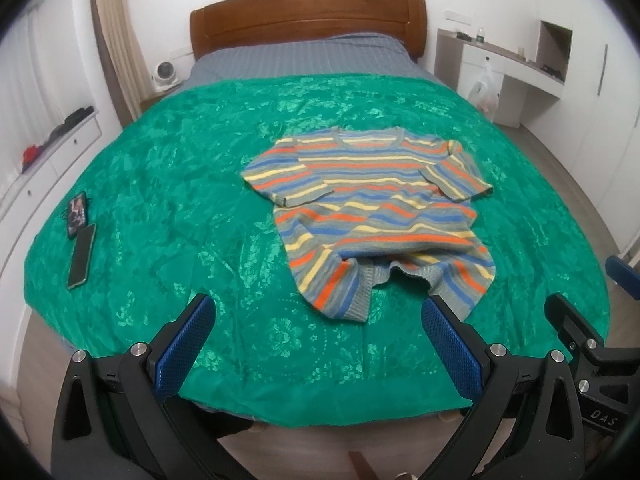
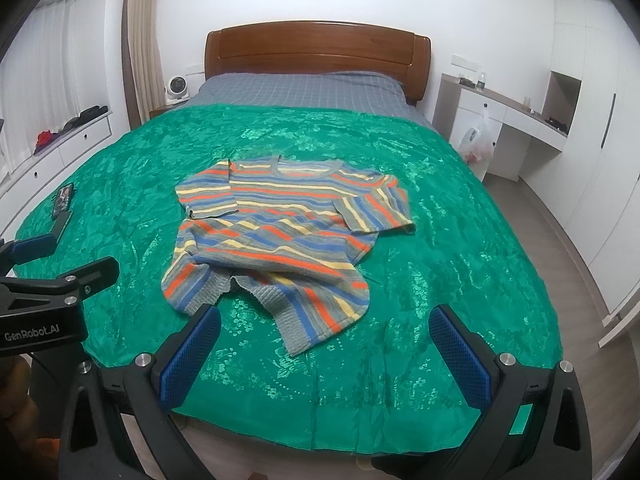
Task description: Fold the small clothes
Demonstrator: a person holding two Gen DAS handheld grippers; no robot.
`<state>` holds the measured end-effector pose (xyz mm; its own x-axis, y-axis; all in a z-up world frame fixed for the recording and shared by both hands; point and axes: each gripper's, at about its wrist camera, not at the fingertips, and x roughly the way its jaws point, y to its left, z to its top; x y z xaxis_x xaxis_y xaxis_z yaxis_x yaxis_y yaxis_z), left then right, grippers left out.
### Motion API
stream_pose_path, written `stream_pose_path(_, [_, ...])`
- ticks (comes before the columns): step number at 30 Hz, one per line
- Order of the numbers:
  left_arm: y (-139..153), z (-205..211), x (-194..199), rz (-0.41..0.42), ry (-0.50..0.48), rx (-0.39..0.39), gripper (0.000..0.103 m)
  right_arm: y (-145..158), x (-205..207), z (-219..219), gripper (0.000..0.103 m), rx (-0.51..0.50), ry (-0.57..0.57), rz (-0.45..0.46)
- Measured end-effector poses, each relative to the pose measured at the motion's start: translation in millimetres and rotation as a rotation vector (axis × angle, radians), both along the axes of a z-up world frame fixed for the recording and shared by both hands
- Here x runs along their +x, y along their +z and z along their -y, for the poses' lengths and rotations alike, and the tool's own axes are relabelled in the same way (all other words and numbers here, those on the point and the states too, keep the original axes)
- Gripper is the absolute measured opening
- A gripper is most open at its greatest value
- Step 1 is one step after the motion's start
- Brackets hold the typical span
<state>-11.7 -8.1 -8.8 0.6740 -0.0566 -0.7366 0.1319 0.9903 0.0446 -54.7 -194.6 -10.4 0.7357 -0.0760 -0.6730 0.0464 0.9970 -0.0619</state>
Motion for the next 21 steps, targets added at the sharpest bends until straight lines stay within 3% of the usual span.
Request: stream_pose_path(21, [-0.1,1.4,-3.2,0.002,-0.013,0.005,0.103,0.4,-3.7,-3.0,0.103,0.016,0.006,0.007])
